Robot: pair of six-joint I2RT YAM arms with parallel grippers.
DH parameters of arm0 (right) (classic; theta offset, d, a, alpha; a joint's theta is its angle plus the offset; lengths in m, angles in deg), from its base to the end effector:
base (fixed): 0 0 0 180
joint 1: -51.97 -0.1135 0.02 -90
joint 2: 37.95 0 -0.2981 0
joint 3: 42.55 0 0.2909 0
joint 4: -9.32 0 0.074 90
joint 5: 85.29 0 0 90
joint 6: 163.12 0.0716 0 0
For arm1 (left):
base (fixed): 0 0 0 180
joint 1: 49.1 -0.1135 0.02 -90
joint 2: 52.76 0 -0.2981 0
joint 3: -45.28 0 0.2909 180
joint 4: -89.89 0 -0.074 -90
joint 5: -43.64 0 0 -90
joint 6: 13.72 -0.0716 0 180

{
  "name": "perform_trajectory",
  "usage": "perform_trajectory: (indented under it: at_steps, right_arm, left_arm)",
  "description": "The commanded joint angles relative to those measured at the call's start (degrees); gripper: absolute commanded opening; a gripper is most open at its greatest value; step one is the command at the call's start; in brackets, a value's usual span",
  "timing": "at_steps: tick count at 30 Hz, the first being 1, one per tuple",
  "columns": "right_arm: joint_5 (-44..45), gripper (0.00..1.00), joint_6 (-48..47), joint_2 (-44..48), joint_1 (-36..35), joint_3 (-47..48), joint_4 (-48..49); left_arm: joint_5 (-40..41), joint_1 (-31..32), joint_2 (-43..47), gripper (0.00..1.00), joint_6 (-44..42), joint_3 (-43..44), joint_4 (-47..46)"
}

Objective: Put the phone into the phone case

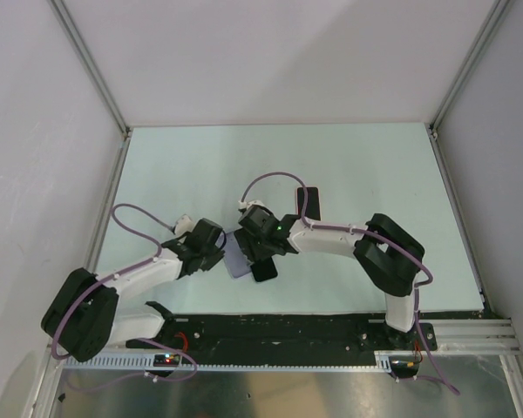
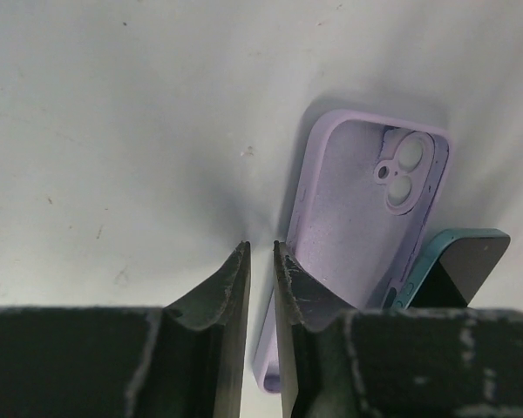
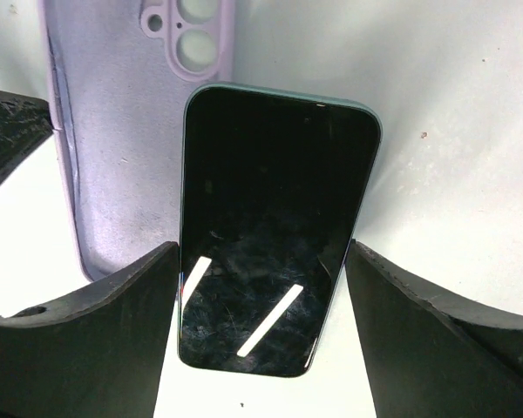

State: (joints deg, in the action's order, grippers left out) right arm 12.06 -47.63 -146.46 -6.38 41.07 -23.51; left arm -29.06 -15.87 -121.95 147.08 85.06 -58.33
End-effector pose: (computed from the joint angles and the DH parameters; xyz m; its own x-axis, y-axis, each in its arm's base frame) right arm 0.2471 0.3833 0.1511 -0.7484 -0.4007 -0.5286 -0.5388 0.8320 0.1322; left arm 0.2092 -0.1116 0.1246 -0.6219 -0.6705 -0.4046 -0.5595 0.7419 -0.3694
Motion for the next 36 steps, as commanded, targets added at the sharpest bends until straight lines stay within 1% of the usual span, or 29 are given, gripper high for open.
perform_trajectory:
  at_steps: [1, 15, 23, 36]
  right_arm:
    - [2.33, 0.78, 2.02, -1.0, -0.7, 4.81, -1.28]
    - [3.81, 0.79, 4.18, -6.25, -0.1, 14.68, -5.73]
    - [2.99, 0.79, 5.51, -6.99, 0.52, 15.62, -3.97]
    - [5.64, 0.79, 6.85, -7.48, -0.23, 15.71, -1.71]
  left_arm:
    - [-1.8, 1.33, -1.42, 0.22, 1.87, 0.54, 0.27]
    - [-3.23, 2.19, -1.53, 0.22, 2.94, -0.41, -1.93]
    - [-4.12, 2.49, -0.21, 0.21, 3.63, -1.45, -3.11]
    - [-5.15, 3.18, 0.04, 0.21, 4.64, -1.89, -4.34]
